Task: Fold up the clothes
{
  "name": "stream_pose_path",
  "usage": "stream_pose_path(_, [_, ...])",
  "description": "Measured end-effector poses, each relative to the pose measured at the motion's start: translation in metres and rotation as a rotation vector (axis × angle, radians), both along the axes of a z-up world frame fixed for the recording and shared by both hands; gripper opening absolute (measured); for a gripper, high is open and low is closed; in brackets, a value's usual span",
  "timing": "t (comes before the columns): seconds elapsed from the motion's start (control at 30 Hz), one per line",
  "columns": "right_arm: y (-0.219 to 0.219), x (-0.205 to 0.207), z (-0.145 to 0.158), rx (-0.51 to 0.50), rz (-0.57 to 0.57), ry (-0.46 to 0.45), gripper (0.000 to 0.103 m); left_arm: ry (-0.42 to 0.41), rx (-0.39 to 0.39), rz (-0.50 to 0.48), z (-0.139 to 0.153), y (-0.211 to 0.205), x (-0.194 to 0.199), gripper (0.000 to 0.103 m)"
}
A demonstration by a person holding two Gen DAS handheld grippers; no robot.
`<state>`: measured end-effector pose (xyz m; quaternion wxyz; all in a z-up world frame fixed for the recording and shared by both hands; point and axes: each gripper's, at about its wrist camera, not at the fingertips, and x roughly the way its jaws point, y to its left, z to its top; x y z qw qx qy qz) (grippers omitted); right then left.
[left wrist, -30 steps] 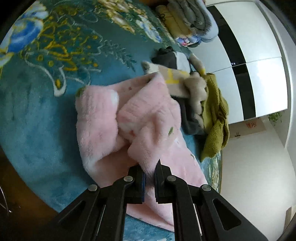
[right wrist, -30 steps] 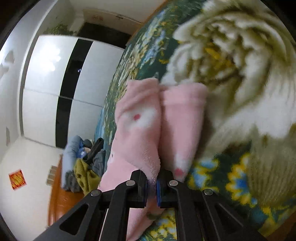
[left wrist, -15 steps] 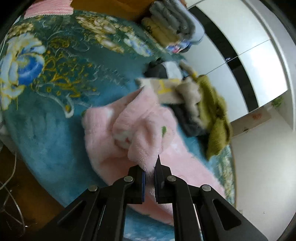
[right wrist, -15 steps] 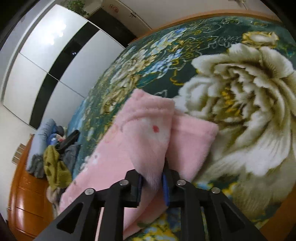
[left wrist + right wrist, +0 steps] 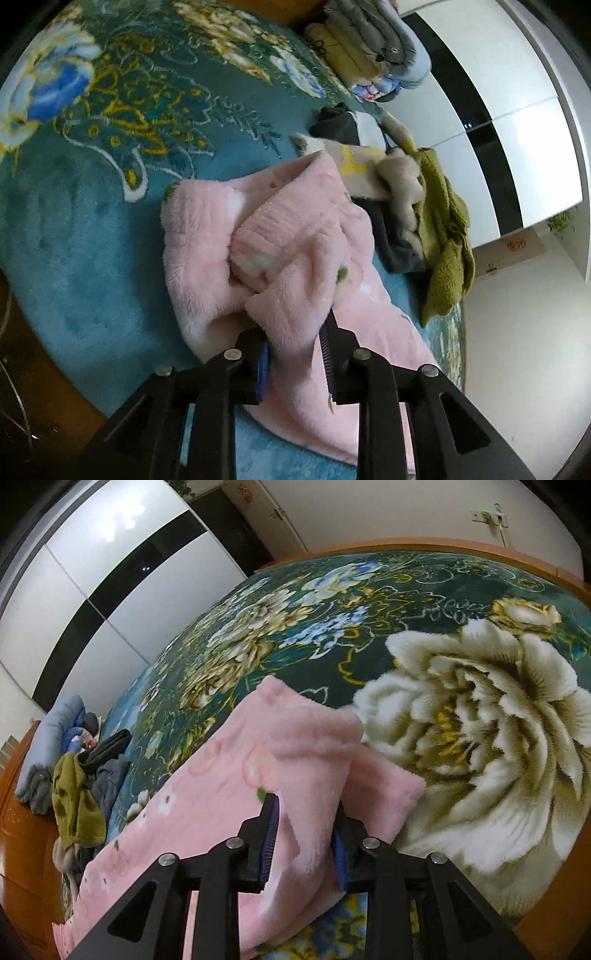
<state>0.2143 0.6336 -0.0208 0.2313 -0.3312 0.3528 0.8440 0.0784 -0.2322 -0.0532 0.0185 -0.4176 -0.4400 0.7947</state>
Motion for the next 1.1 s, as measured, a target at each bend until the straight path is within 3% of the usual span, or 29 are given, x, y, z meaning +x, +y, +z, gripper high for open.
stream_pose_path(0.13, [0.013, 0.012, -0.003, -0.040, -0.066, 0.032, 0.028, 0.010, 0.076, 0.024, -0.007, -0.006, -0.003, 0.025])
stream_pose_path(0.27, [0.021, 0.016, -0.006, -0.078, -0.077, 0.043, 0.011, 0.054, 0.182, 0.091, -0.010, -0.014, 0.001, 0.021])
stream_pose_path(0.3, [0.022, 0.019, -0.004, -0.092, -0.086, 0.063, 0.009, 0.059, 0.172, 0.094, -0.007, -0.014, 0.001, 0.010])
stream_pose_path(0.37, [0.023, 0.022, 0.003, -0.111, -0.076, 0.121, 0.008, 0.076, 0.121, 0.099, 0.004, -0.012, 0.000, 0.009])
stream_pose_path(0.53, [0.021, 0.033, 0.023, -0.077, -0.046, 0.221, 0.008, 0.238, 0.026, 0.092, 0.049, -0.015, 0.014, 0.008])
stream_pose_path(0.63, [0.027, 0.035, 0.004, -0.090, -0.064, 0.141, 0.008, 0.181, -0.041, 0.062, 0.043, -0.019, 0.014, 0.008])
stream_pose_path(0.73, [0.031, 0.037, -0.023, -0.164, -0.084, 0.123, 0.007, 0.080, 0.013, 0.082, 0.010, -0.027, 0.016, 0.008])
stream_pose_path(0.97, [0.030, 0.031, -0.020, -0.138, -0.056, 0.100, 0.008, 0.059, -0.012, 0.065, 0.006, -0.026, 0.015, 0.009])
stream_pose_path(1.03, [0.029, 0.032, -0.021, -0.140, -0.054, 0.100, 0.010, 0.039, -0.033, 0.054, 0.009, -0.024, 0.011, 0.013])
stream_pose_path(1.1, [0.030, 0.033, -0.022, -0.150, -0.056, 0.103, 0.010, 0.025, -0.066, 0.036, 0.014, -0.021, 0.011, 0.026])
